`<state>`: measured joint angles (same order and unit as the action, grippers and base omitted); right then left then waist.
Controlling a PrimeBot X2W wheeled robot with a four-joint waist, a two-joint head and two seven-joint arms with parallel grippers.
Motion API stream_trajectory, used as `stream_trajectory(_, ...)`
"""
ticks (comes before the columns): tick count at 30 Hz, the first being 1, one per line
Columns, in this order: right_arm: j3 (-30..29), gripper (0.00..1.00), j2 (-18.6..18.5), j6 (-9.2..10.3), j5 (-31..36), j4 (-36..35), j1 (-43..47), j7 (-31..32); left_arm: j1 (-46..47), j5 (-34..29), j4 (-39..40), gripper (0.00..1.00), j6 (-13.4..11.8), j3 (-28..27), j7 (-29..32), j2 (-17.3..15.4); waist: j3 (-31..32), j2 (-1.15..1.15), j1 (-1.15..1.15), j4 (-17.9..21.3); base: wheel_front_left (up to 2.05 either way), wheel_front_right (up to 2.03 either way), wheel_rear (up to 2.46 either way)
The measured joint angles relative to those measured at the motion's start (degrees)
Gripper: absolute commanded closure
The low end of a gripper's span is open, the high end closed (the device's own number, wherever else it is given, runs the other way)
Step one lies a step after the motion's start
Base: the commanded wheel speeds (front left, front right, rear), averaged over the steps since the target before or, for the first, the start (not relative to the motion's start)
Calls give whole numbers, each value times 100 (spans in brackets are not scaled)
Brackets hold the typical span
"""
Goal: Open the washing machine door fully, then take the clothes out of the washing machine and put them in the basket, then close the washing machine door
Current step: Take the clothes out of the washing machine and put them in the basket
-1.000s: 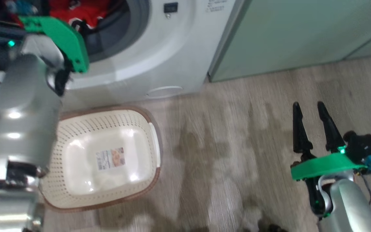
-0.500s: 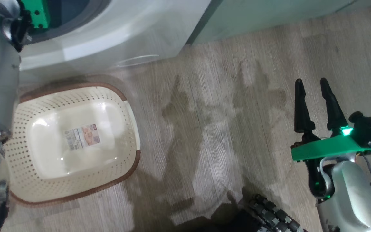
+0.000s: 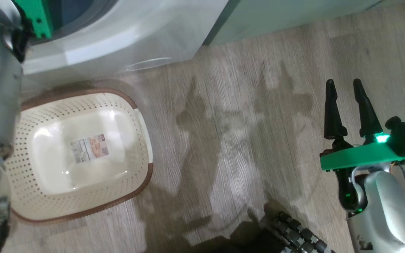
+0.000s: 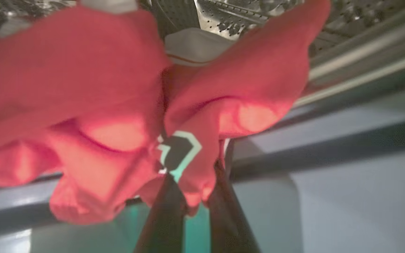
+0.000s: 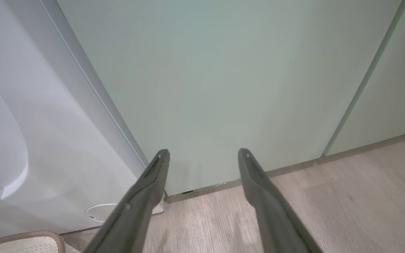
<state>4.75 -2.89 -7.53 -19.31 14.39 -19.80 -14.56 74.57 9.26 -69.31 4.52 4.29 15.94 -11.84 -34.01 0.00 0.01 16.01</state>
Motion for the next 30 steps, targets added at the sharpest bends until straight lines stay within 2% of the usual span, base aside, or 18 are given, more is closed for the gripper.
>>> stream_trajectory(4,-69,0,0,0,60,36,31,0,-344,100,-36,100,24,1,-477,143,229,0,0,-82,0,0,0)
stream_trajectory(10,-185,0,0,0,240,130,383,-1,-922,233,-70,100,205,123,-1212,495,817,0,0,-296,0,0,0)
stream_trajectory(19,-297,0,0,0,378,257,855,-1,-1912,370,-18,100,260,479,-1869,818,1692,0,0,-659,0,0,0)
stream_trajectory(30,-376,0,0,0,471,333,1360,-1,-3601,1056,386,100,261,1299,-1937,1011,2504,0,-1,-1115,0,0,0)
